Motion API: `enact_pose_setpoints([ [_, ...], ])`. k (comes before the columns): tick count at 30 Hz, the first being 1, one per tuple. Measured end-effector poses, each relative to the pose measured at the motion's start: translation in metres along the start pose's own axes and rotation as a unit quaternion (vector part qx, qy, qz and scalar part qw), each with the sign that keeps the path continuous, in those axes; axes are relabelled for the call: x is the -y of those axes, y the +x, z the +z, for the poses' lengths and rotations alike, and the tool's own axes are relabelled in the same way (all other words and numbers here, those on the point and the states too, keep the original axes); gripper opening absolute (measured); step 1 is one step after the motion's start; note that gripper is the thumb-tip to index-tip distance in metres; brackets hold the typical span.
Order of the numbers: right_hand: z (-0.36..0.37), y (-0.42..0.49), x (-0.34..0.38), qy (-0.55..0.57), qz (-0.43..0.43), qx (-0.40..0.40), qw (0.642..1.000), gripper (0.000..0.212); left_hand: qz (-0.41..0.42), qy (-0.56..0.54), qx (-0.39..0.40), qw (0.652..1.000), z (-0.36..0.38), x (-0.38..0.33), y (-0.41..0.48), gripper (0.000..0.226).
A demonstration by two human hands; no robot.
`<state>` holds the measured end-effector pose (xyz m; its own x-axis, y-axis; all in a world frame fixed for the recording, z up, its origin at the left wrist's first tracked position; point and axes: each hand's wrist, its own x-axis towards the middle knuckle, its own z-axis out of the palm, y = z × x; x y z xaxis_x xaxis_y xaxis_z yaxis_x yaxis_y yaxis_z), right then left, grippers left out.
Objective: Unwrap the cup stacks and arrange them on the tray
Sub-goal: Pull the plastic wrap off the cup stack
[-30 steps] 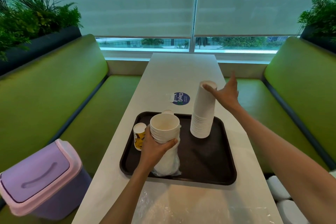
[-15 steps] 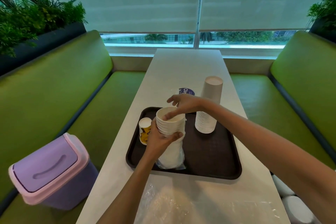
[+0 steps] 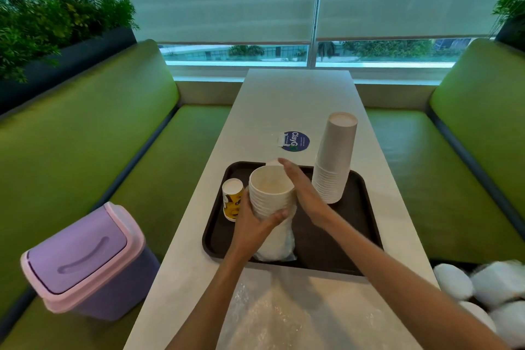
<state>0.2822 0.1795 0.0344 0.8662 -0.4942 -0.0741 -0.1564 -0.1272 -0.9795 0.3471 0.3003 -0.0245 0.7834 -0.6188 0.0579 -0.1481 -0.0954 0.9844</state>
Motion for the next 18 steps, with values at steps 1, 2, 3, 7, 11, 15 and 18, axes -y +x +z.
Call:
enact_pose_setpoints([
  [1, 0.005, -0.006, -0.005, 0.041, 0.02, -0.009, 0.999, 0.049, -0.003, -0.005, 0.006, 1.0, -0.001, 0.0, -0.004, 0.115],
  [2, 0.01, -0.01, -0.008, 0.07, 0.035, -0.014, 0.997, 0.045, -0.004, -0.008, 0.01, 1.0, -0.003, 0.0, -0.007, 0.11],
  [3, 0.013, -0.012, -0.01, 0.092, 0.042, -0.016, 0.995, 0.041, 0.0, -0.008, 0.011, 1.0, -0.005, 0.0, -0.011, 0.102],
  [7, 0.023, -0.014, -0.017, 0.161, 0.041, -0.033, 0.986, 0.037, 0.013, 0.001, 0.004, 1.0, -0.014, 0.007, -0.02, 0.084],
  [11, 0.033, -0.014, -0.024, 0.193, 0.033, -0.084, 0.977, 0.046, -0.041, -0.038, 0.063, 0.996, -0.023, 0.007, -0.03, 0.087],
  [15, 0.037, -0.012, -0.029, 0.244, 0.016, -0.137, 0.96, 0.054, -0.098, -0.184, 0.039, 0.977, -0.027, -0.004, -0.031, 0.058],
  [18, 0.043, -0.008, -0.039, 0.26, 0.002, -0.205, 0.943, 0.056, -0.119, -0.246, -0.065, 0.96, -0.012, -0.009, -0.022, 0.049],
])
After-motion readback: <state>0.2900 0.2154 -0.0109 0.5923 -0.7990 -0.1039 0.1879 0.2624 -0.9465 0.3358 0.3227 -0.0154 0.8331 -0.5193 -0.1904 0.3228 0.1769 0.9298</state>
